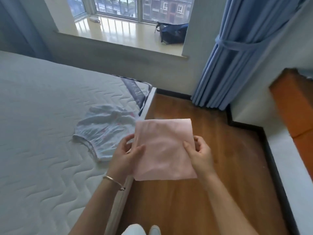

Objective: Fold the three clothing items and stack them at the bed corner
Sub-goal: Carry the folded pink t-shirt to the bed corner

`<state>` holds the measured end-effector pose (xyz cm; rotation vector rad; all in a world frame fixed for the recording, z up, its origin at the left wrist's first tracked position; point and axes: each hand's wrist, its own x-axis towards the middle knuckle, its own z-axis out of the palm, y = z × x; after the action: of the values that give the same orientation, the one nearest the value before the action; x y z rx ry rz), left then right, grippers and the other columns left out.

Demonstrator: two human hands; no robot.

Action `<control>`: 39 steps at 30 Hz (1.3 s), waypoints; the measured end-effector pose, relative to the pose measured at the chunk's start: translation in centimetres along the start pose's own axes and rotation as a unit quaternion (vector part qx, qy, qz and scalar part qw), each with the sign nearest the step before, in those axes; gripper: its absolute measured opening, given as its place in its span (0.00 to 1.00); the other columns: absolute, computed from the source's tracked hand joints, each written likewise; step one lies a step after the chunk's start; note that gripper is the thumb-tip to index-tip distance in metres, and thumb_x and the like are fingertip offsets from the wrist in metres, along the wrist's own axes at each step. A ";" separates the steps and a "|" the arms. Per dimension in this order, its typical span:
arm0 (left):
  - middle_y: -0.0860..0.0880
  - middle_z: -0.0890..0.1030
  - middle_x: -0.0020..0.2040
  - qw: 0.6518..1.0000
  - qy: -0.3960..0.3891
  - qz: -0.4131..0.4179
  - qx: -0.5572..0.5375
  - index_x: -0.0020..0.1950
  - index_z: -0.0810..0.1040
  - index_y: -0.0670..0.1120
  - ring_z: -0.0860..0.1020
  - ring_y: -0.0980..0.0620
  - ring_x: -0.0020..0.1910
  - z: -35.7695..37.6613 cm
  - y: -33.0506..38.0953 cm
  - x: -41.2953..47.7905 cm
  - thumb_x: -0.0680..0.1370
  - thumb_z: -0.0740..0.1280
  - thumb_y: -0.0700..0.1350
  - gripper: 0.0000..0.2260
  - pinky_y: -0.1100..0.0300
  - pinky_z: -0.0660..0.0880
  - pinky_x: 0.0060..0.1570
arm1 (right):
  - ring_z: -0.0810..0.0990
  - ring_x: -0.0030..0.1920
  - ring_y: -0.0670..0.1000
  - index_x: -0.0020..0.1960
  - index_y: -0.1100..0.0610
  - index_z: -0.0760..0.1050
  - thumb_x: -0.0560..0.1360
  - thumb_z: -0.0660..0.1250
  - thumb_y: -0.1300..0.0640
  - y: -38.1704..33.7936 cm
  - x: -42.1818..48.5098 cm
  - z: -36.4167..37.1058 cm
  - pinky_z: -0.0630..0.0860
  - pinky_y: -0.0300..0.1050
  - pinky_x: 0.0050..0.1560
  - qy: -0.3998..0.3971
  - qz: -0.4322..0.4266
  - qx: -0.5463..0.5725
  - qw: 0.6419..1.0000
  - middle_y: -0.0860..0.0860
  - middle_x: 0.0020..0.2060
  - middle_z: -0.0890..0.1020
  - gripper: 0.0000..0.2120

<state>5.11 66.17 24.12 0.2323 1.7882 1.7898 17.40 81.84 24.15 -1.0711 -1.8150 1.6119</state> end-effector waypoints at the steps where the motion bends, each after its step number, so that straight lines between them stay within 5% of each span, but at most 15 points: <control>1: 0.45 0.80 0.51 1.000 -0.008 -0.002 0.004 0.58 0.72 0.51 0.80 0.50 0.45 1.5 0.4 1.4 0.73 0.69 0.40 0.15 0.60 0.78 0.39 | 0.80 0.42 0.49 0.51 0.56 0.74 0.75 0.66 0.60 0.0 1.6 -0.9 0.78 0.45 0.44 0.011 0.001 0.000 1.000 0.51 0.43 0.81 0.06; 9: 0.47 0.80 0.52 0.997 -0.070 0.014 0.036 0.51 0.73 0.58 0.80 0.46 0.50 11.2 3.3 17.2 0.64 0.71 0.52 0.17 0.49 0.79 0.48 | 0.80 0.45 0.46 0.51 0.47 0.72 0.75 0.66 0.52 -0.5 18.1 -4.4 0.80 0.46 0.45 0.082 0.004 -0.042 0.996 0.44 0.44 0.79 0.06; 13: 0.48 0.81 0.51 0.994 -0.095 0.033 0.031 0.52 0.73 0.57 0.80 0.50 0.47 15.3 5.9 27.6 0.66 0.70 0.49 0.16 0.52 0.79 0.47 | 0.80 0.44 0.45 0.46 0.45 0.72 0.75 0.66 0.55 -2.9 28.6 -4.7 0.77 0.38 0.40 0.092 -0.012 -0.010 0.996 0.46 0.44 0.80 0.05; 21: 0.44 0.80 0.51 0.995 -0.094 0.031 -0.022 0.54 0.73 0.51 0.79 0.50 0.45 21.2 12.9 45.3 0.67 0.70 0.45 0.17 0.60 0.78 0.40 | 0.80 0.42 0.46 0.47 0.52 0.75 0.75 0.67 0.57 -8.3 48.7 -3.3 0.78 0.38 0.41 0.073 -0.016 0.010 0.997 0.48 0.42 0.82 0.03; 25: 0.45 0.81 0.51 0.998 -0.061 0.026 -0.017 0.55 0.73 0.52 0.79 0.49 0.47 22.7 14.6 53.3 0.64 0.69 0.47 0.19 0.53 0.78 0.47 | 0.81 0.44 0.51 0.46 0.51 0.75 0.75 0.67 0.58 -9.3 58.0 -1.6 0.79 0.46 0.45 0.040 -0.009 0.011 0.999 0.50 0.42 0.82 0.03; 30: 0.47 0.81 0.50 0.999 -0.005 0.034 -0.033 0.54 0.73 0.51 0.80 0.52 0.46 25.1 16.0 64.1 0.65 0.69 0.46 0.18 0.56 0.79 0.46 | 0.81 0.45 0.54 0.45 0.47 0.73 0.75 0.67 0.56 -10.3 70.9 0.9 0.79 0.51 0.47 -0.013 -0.013 0.000 1.000 0.50 0.42 0.81 0.05; 35: 0.49 0.81 0.49 0.993 0.079 0.046 -0.075 0.58 0.72 0.48 0.82 0.57 0.42 27.6 19.2 75.5 0.67 0.71 0.44 0.20 0.61 0.80 0.42 | 0.81 0.44 0.53 0.49 0.50 0.75 0.75 0.67 0.56 -13.3 86.6 4.0 0.78 0.49 0.45 -0.114 -0.033 -0.006 0.993 0.52 0.43 0.83 0.04; 39: 0.51 0.81 0.48 0.981 0.165 0.045 -0.095 0.59 0.71 0.48 0.81 0.55 0.45 27.5 22.3 81.5 0.71 0.71 0.40 0.19 0.54 0.78 0.49 | 0.81 0.41 0.53 0.46 0.49 0.75 0.74 0.67 0.56 -16.8 95.1 8.5 0.78 0.50 0.43 -0.198 -0.044 -0.014 0.979 0.54 0.42 0.83 0.03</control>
<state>-53.00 133.41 24.83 -0.0668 1.8324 2.1507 -48.03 153.40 25.45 -0.7019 -2.1077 1.8488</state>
